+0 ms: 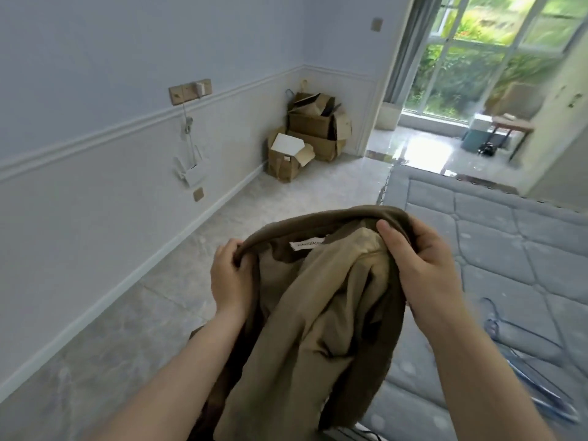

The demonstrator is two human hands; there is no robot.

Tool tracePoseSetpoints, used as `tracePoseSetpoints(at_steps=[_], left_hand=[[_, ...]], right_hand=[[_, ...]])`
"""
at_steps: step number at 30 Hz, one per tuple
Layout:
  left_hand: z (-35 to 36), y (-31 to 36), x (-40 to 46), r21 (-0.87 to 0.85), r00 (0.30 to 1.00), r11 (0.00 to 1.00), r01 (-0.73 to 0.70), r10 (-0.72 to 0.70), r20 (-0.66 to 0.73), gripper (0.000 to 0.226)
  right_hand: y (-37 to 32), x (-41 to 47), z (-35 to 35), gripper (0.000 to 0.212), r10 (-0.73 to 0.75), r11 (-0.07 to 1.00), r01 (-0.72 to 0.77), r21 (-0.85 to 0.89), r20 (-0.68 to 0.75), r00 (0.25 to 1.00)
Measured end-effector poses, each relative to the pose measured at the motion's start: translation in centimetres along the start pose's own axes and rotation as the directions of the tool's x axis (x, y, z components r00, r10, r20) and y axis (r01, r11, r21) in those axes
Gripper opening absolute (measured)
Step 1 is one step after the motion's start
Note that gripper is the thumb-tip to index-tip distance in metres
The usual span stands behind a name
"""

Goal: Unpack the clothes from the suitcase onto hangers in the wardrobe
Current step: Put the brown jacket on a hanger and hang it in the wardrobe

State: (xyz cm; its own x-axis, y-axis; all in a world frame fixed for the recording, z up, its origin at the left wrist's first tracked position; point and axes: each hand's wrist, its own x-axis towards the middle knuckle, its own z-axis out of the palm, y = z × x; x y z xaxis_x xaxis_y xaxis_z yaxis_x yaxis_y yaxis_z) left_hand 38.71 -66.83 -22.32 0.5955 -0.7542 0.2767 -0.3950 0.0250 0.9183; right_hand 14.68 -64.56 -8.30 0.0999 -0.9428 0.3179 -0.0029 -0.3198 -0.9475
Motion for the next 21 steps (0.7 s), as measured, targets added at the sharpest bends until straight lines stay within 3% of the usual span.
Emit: tracePoseSetpoints(at_steps=[4,8,14,21], left_hand=[[3.8,4.0,-0.9,-0.129,0.997,0.992,0.005,0.005,0.076,0.018],[8.4,7.6,-3.3,-0.164,0.963,0.986,-0.022,0.065,0.261,0.015],[15.9,12.9,-8.5,-0.217,0.917,0.976,-0.011,0.096,0.387,0.017],[25.8,17.1,-16.2,-0.309,0.873,0.937,0.165,0.007,0.488,0.025]], right_hand=[[2.3,0.0,-5.9,0.012,0.178,0.982,-0.189,-0.016,-0.268,0.947],[4.3,-1.0,-11.3,0.01,0.375,0.926,-0.338,0.167,-0.499,0.781],[5.3,-3.0,-20.4,0.023,0.481,0.877,-0.348,0.332,-0.589,0.65],[7.1,-6.7,-30.7,0.017,0.495,0.869,-0.316,0.382,-0.659,0.566]])
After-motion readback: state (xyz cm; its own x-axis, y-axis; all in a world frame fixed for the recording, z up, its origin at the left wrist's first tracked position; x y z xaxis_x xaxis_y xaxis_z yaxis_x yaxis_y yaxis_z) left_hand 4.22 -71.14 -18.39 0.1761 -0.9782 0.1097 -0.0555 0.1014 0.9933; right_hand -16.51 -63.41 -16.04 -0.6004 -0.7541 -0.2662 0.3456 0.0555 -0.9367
